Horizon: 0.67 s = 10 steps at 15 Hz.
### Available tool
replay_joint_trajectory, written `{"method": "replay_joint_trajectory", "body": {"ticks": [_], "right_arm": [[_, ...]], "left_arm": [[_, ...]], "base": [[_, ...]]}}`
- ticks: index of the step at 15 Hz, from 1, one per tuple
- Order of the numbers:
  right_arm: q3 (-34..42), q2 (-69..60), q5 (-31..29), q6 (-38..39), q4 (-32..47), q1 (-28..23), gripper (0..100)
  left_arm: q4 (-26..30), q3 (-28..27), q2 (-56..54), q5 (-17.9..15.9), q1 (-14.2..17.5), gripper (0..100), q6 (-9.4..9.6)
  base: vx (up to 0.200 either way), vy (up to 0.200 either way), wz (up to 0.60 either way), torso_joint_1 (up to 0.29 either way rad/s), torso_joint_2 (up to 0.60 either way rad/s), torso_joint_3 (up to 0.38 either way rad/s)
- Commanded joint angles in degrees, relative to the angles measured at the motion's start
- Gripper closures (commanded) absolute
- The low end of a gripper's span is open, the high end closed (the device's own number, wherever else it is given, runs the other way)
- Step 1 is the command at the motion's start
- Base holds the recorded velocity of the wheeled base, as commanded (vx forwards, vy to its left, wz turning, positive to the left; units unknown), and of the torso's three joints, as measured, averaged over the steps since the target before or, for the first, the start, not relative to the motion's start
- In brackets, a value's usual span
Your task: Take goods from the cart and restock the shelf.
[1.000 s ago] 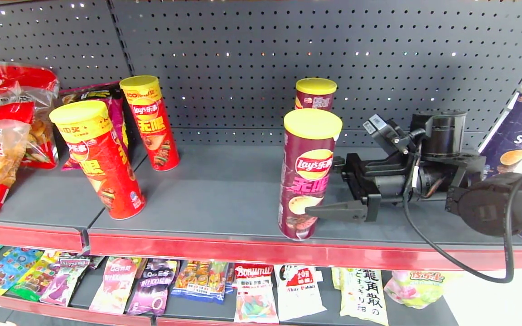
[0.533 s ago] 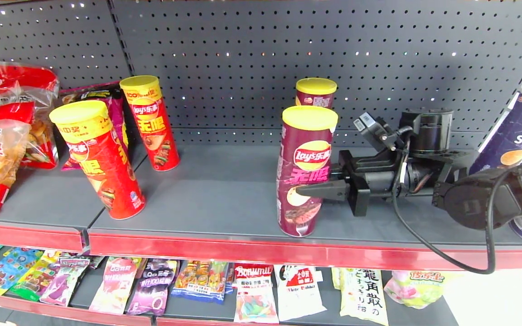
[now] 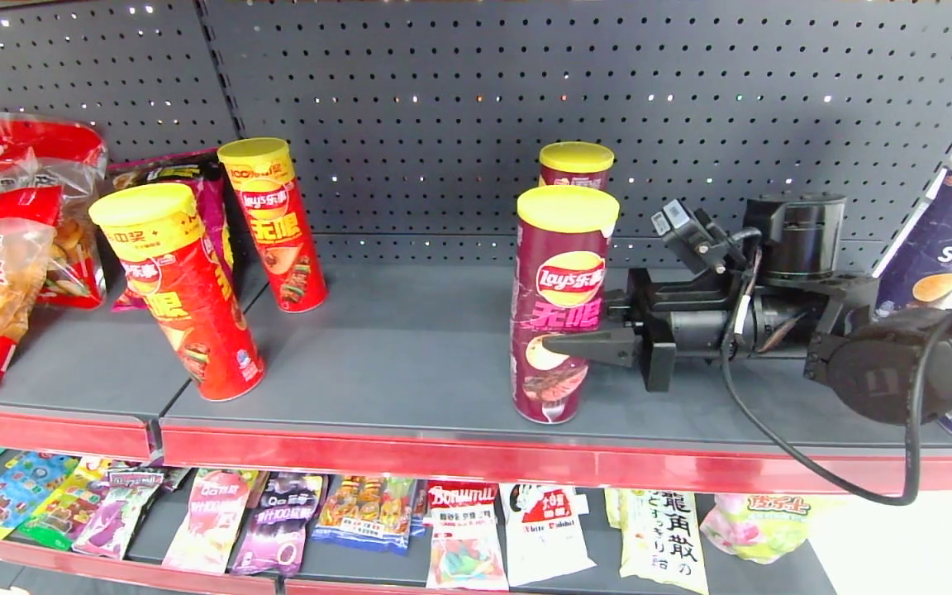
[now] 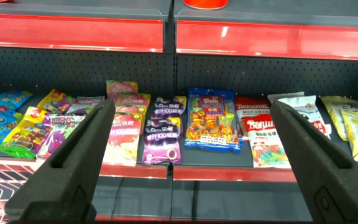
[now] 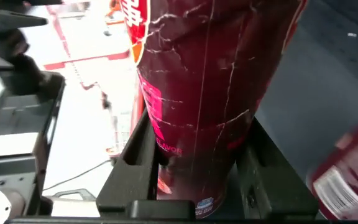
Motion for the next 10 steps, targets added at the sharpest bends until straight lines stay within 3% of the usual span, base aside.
{"method": "replay_joint_trajectory", "body": {"ticks": [1, 10], "right_arm": [[2.72, -3.25, -1.56, -0.21, -0.16, -0.45, 100], [10.10, -6.67, -11.85, 0.40, -7.02, -0.10, 100]], "left_arm": [[-0.01, 0.01, 0.10, 0.03, -0.01, 0, -0.01], [-0.01, 0.01, 0.10, 0.03, -0.01, 0, -0.01]], "base": [[0.000, 0.000, 0.00, 0.000, 0.00, 0.000], [0.000, 0.000, 0.00, 0.000, 0.00, 0.000]]}}
